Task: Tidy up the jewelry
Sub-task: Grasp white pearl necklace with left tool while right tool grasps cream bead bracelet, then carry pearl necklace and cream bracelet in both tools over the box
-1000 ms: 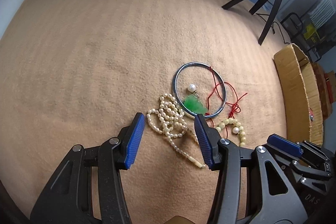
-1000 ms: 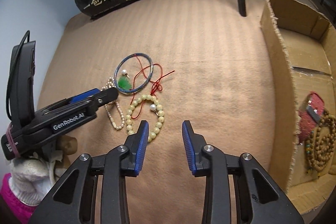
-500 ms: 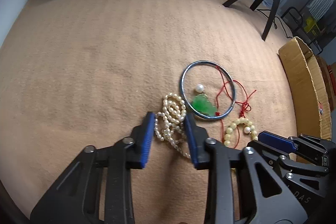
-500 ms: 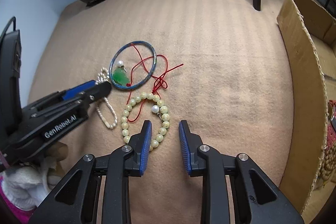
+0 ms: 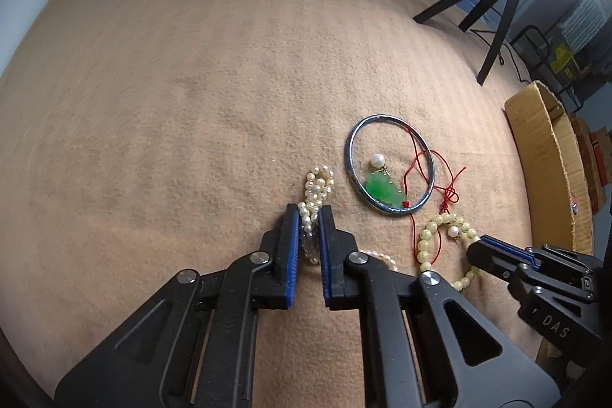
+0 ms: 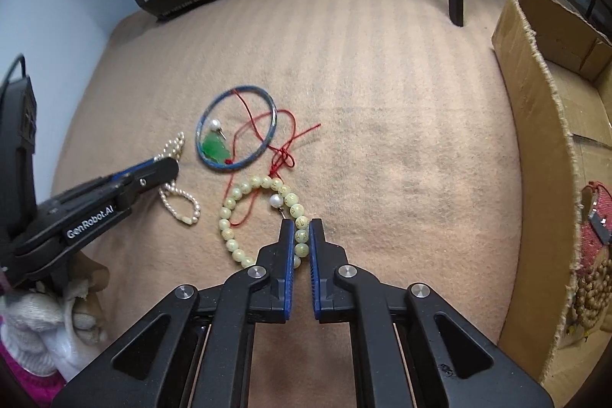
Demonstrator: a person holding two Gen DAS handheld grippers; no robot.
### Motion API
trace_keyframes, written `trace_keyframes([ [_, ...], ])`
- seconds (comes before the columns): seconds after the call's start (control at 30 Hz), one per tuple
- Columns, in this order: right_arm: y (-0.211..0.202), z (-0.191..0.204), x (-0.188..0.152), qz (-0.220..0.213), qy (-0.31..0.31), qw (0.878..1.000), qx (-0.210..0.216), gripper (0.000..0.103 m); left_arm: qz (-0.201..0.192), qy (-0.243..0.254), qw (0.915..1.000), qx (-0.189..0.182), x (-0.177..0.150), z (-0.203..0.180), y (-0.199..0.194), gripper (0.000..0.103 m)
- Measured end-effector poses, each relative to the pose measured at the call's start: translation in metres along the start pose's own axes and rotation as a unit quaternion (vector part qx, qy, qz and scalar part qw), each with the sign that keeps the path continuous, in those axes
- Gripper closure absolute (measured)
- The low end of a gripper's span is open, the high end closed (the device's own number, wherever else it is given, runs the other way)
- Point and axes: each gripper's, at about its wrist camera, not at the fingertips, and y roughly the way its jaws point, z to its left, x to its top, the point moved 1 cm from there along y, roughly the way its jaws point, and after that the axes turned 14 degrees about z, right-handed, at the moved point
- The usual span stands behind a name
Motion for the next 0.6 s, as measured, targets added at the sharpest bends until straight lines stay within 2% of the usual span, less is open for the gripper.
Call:
trace_keyframes([
  [0.27, -0.025, 0.009, -0.008, -0.030, -0.004, 0.999, 0.014, 0.097, -0.015, 0.001, 0.9999, -0.007, -0.008, -0.003, -0.020, 0.097],
  [0.6, -0.058, 0.019, -0.018, -0.076, -0.028, 0.997, -0.007, 0.097, -0.043, 0.010, 0.9983, -0.037, -0.015, -0.018, -0.055, 0.098],
])
